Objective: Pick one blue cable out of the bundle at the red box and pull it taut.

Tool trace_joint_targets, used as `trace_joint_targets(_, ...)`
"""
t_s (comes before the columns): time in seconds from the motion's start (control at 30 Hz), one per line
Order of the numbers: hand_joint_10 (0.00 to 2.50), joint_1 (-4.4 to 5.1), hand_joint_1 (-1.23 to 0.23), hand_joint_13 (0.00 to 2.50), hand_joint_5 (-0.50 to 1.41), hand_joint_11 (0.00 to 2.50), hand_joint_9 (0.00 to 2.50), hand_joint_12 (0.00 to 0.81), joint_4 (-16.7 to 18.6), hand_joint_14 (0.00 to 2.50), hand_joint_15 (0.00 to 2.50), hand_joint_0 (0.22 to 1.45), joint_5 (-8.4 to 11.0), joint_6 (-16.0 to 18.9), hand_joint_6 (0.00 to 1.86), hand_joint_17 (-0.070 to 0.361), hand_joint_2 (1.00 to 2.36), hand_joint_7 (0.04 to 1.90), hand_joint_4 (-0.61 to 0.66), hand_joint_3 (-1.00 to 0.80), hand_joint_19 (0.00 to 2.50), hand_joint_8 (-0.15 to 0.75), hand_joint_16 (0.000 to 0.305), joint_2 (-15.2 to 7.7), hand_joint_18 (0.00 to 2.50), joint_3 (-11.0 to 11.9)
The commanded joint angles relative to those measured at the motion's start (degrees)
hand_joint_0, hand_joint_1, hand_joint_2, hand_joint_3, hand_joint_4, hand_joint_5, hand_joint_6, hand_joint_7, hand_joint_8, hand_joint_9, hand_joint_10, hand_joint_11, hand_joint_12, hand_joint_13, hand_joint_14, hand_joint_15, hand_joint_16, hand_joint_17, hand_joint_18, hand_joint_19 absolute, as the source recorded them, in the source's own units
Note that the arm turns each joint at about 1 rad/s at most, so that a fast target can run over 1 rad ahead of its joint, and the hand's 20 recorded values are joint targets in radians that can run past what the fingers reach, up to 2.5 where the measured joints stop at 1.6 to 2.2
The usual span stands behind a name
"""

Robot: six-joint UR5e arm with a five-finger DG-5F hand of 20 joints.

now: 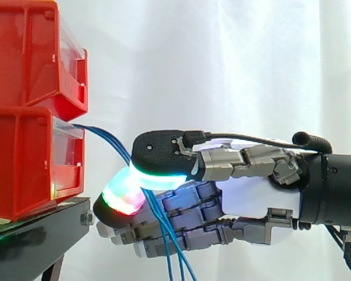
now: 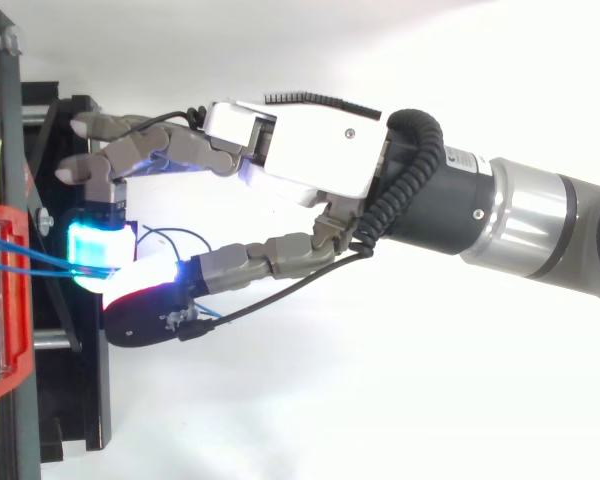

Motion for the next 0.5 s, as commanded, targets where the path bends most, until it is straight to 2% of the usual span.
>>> trace_joint_targets(0.0, 0.00, 0.00, -0.74, 0.11, -0.18, 0.13, 0.32, 0.378, 0.07, 0.00, 0.00, 0.59, 0.07, 0.00, 0.87, 0.133, 1.02, 1.09, 0.11, -0.07, 0.05, 0.306, 0.059, 0.09, 0.05, -0.02)
trace_joint_targets(0.37, 0.00, 0.08, -0.82, 0.12, -0.19, 0.12, 0.32, 0.376, -0.46, 0.00, 0.00, 0.62, 0.07, 0.00, 0.88, 0.133, 1.02, 0.96, 0.08, -0.12, 0.02, 0.300, 0.059, 0.09, 0.08, 1.56)
trace_joint_targets(0.47, 0.00, 0.26, -0.84, 0.13, -0.19, 0.13, 0.32, 0.377, -2.30, 0.00, 0.00, 0.63, 0.16, 0.00, 0.88, 0.133, 1.02, 0.95, 0.07, -0.14, 0.02, 0.299, 0.059, 1.41, 0.09, 1.74)
